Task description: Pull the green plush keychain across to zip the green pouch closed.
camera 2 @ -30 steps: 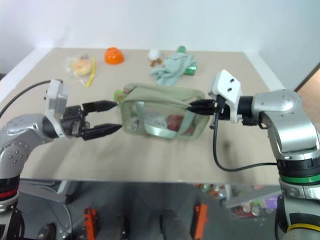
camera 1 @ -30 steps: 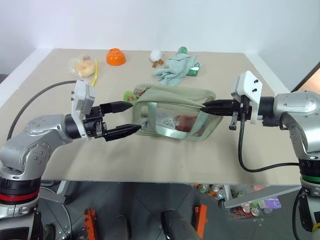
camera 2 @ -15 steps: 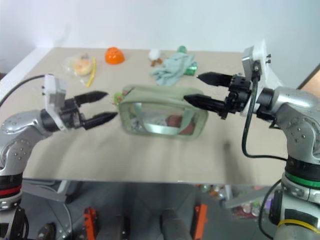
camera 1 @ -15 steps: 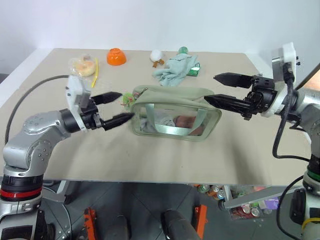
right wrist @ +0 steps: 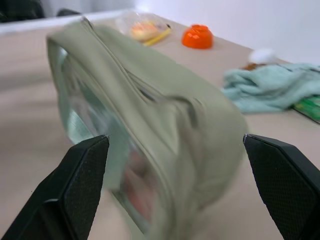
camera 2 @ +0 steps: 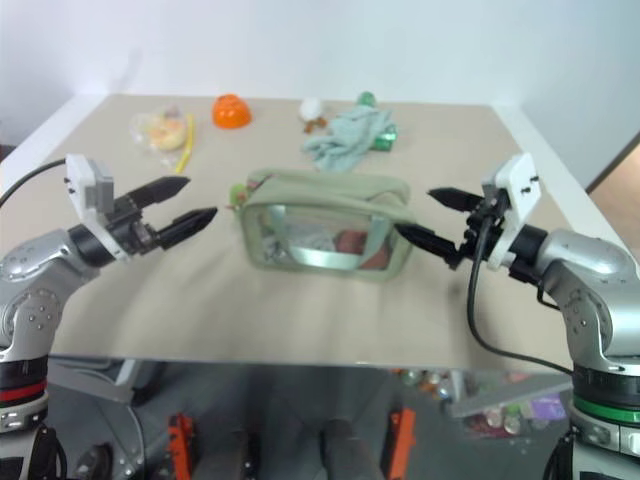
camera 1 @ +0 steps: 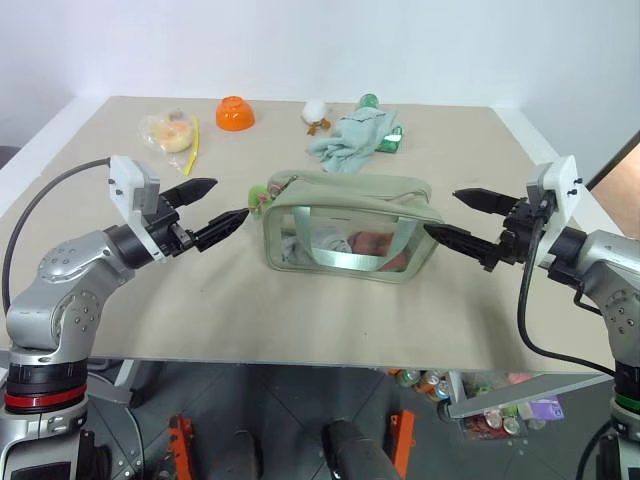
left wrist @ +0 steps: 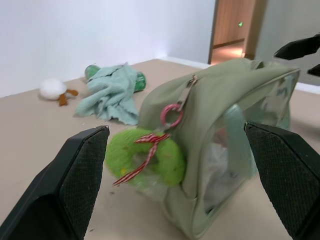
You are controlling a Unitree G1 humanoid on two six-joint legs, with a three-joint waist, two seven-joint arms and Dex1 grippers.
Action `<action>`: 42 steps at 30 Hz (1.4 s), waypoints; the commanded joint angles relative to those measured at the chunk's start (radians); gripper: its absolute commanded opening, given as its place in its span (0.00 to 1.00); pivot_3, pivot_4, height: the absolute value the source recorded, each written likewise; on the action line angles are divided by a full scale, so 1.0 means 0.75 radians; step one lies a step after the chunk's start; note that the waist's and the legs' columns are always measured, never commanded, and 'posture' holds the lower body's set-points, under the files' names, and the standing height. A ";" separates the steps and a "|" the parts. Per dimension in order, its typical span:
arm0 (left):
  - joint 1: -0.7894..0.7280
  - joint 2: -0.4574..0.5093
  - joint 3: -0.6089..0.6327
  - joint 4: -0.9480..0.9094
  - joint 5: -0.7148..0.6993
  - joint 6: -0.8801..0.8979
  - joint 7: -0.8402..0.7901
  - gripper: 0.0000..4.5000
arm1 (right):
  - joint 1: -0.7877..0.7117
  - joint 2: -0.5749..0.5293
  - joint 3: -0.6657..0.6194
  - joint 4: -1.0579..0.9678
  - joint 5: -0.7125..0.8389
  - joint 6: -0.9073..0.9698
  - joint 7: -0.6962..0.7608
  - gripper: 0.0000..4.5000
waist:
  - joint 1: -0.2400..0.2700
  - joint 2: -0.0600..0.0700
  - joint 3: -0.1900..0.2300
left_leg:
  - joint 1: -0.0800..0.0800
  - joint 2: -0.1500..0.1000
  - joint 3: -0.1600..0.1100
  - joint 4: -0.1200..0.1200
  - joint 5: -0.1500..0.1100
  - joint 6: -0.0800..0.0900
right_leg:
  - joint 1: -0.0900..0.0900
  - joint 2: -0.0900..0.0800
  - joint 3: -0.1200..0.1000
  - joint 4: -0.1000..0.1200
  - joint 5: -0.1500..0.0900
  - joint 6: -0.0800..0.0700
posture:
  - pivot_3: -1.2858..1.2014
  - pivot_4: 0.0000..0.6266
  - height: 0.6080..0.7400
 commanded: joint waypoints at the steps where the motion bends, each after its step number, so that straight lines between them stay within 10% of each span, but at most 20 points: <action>1: -0.008 0.010 0.016 -0.042 -0.009 -0.012 -0.003 1.00 | 0.005 -0.003 0.008 -0.024 0.005 -0.031 0.003 0.99 | -0.001 0.000 0.000 | 0.000 0.000 0.000 0.000 0.000 0.000 | 0.000 0.000 0.000 0.000 0.000 0.000 | 0.52 0.24 1.00; 14: -0.004 0.008 0.024 -0.043 0.004 -0.018 0.020 1.00 | -0.021 0.056 0.099 0.035 -0.040 -0.095 -0.031 0.00 | 0.002 0.000 0.000 | 0.001 0.000 -0.001 0.000 0.001 0.001 | 0.002 0.000 0.000 0.000 0.000 0.000 | 0.52 0.24 1.00; 29: -0.171 -0.277 0.068 0.199 -0.099 0.317 0.510 1.00 | -0.022 -0.003 0.105 0.018 -0.065 -0.112 0.004 0.00 | 0.006 0.000 0.000 | 0.002 -0.001 -0.003 0.001 0.001 0.001 | 0.008 -0.001 -0.002 -0.002 0.001 0.001 | 0.52 0.24 1.00; 42: -0.247 -0.355 0.012 0.374 -0.021 0.225 0.447 1.00 | 0.008 -0.026 0.086 -0.020 -0.075 -0.107 -0.003 0.00 | 0.007 0.000 0.000 | 0.002 -0.002 -0.004 0.001 0.001 0.001 | 0.008 -0.001 -0.003 -0.002 0.001 0.001 | 0.52 0.24 1.00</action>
